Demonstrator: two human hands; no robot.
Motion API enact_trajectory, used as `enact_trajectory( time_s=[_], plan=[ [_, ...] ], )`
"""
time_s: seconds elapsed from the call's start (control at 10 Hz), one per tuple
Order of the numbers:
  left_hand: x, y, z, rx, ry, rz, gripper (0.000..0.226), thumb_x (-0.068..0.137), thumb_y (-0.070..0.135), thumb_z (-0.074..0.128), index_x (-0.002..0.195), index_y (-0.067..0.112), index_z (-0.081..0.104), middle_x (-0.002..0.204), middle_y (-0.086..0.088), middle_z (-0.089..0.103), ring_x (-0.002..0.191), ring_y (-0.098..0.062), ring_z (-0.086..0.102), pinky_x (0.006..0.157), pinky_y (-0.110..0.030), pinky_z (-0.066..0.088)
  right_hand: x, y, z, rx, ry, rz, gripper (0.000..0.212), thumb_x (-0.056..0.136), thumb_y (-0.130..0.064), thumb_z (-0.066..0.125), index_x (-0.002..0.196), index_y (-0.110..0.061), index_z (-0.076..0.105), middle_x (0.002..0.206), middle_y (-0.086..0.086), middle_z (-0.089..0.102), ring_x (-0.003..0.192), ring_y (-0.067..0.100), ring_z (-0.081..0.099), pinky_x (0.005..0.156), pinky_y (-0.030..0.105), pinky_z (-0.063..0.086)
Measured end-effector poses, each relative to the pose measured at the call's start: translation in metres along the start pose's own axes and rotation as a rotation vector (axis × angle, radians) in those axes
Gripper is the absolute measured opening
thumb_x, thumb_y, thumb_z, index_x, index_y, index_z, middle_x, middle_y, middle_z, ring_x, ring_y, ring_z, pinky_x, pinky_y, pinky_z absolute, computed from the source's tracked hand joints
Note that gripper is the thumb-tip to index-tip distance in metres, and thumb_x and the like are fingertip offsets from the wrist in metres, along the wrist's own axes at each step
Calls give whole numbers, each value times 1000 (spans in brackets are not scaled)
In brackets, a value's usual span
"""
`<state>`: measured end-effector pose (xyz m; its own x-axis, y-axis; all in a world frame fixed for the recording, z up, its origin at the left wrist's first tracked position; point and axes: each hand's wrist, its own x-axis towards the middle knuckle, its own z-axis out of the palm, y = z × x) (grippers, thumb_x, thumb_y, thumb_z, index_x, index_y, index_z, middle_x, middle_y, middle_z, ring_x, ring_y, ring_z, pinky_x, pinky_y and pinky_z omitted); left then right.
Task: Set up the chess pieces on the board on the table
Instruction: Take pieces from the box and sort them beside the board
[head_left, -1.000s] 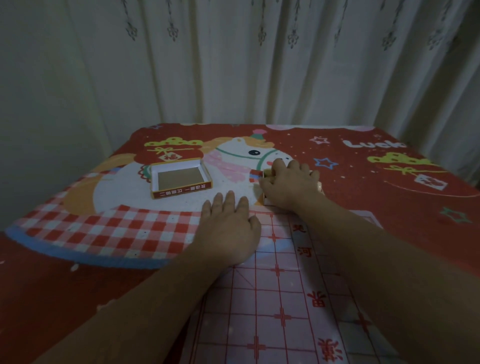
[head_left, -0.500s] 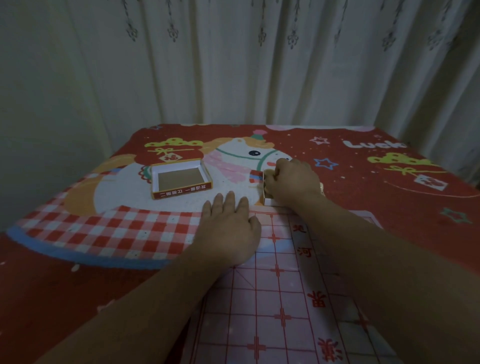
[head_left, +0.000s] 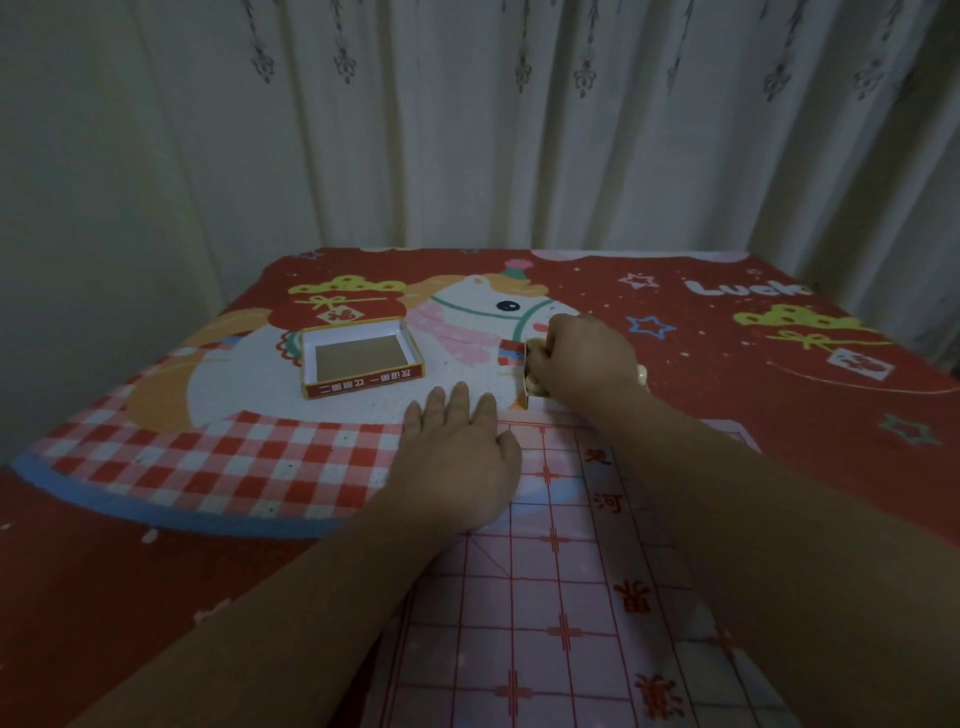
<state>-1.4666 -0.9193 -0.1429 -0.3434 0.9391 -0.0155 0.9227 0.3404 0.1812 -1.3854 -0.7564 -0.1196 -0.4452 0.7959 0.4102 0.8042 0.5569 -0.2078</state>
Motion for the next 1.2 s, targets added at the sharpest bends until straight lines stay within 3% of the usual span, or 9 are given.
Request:
enact_trajectory(
  time_s=[0.4, 0.8, 1.2],
  plan=[
    [-1, 0, 0, -1, -2, -1, 61, 103, 44, 14, 158, 21, 2, 165, -9, -8, 151, -29, -12, 121, -48, -8, -1, -1, -7, -29, -42, -39, 19, 94, -35, 50, 84, -19, 49, 80, 1, 52, 73, 24, 50, 66, 31, 40],
    [-2, 1, 0, 6, 16, -2, 61, 103, 44, 14, 158, 20, 3, 165, -9, -7, 151, -29, -11, 121, -48, -8, 0, -2, -6, -56, -53, -30, 26, 94, -36, 49, 78, -18, 57, 73, 1, 58, 69, 24, 56, 63, 29, 42],
    [-3, 0, 0, 12, 19, 3, 61, 103, 44, 14, 158, 19, 5, 165, -11, -5, 151, -30, -9, 121, -49, -6, -3, -6, -11, 17, 62, -86, 25, 97, -28, 49, 79, -12, 55, 73, 3, 59, 68, 24, 55, 59, 29, 38]
  ],
)
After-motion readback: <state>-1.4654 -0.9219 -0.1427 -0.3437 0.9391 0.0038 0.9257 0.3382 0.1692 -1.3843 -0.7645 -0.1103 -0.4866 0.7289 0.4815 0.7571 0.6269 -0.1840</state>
